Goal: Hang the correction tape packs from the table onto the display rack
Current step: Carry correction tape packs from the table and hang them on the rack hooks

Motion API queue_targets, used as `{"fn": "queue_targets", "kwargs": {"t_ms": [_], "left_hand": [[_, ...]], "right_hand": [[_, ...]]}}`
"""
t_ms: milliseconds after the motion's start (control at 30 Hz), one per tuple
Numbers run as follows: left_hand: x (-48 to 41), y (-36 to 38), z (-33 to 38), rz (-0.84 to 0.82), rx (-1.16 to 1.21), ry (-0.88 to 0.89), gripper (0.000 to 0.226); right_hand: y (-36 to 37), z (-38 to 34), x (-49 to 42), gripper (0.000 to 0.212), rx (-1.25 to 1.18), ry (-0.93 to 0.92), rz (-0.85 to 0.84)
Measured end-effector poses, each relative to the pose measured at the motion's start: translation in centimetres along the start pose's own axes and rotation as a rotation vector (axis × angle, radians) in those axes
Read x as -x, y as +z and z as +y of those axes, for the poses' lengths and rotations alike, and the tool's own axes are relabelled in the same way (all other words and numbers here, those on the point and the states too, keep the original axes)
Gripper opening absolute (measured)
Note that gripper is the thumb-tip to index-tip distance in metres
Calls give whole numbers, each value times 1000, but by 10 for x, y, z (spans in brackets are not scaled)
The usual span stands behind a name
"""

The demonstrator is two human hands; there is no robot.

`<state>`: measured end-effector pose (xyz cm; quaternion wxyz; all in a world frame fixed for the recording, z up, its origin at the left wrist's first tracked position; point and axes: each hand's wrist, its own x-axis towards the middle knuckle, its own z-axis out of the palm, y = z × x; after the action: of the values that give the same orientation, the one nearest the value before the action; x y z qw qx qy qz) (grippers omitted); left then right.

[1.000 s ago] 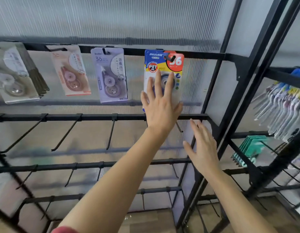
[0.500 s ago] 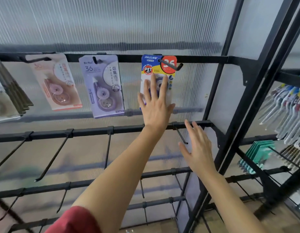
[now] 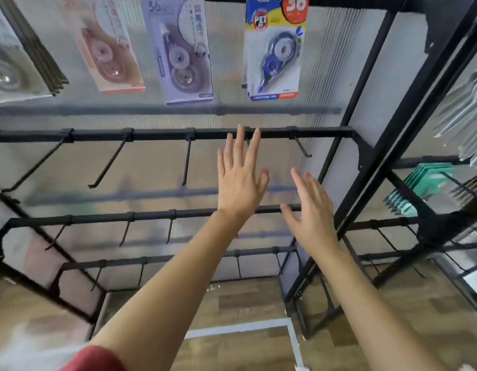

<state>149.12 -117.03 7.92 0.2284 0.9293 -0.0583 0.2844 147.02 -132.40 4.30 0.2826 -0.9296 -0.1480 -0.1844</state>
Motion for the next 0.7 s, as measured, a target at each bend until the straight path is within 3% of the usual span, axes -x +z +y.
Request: {"fn": "queue_targets", "kwargs": {"t_ms": [100, 433, 700], "left_hand": [[57, -2, -7, -65, -17, -4, 66], [267, -14, -22, -323, -101, -326, 70], [399, -56, -45, -424, -68, -440, 66]], "right_hand": [[10, -3, 41, 69, -16, -12, -52], [32, -32, 202, 68, 15, 66, -284], [54, -87, 326, 67, 25, 126, -413]]}}
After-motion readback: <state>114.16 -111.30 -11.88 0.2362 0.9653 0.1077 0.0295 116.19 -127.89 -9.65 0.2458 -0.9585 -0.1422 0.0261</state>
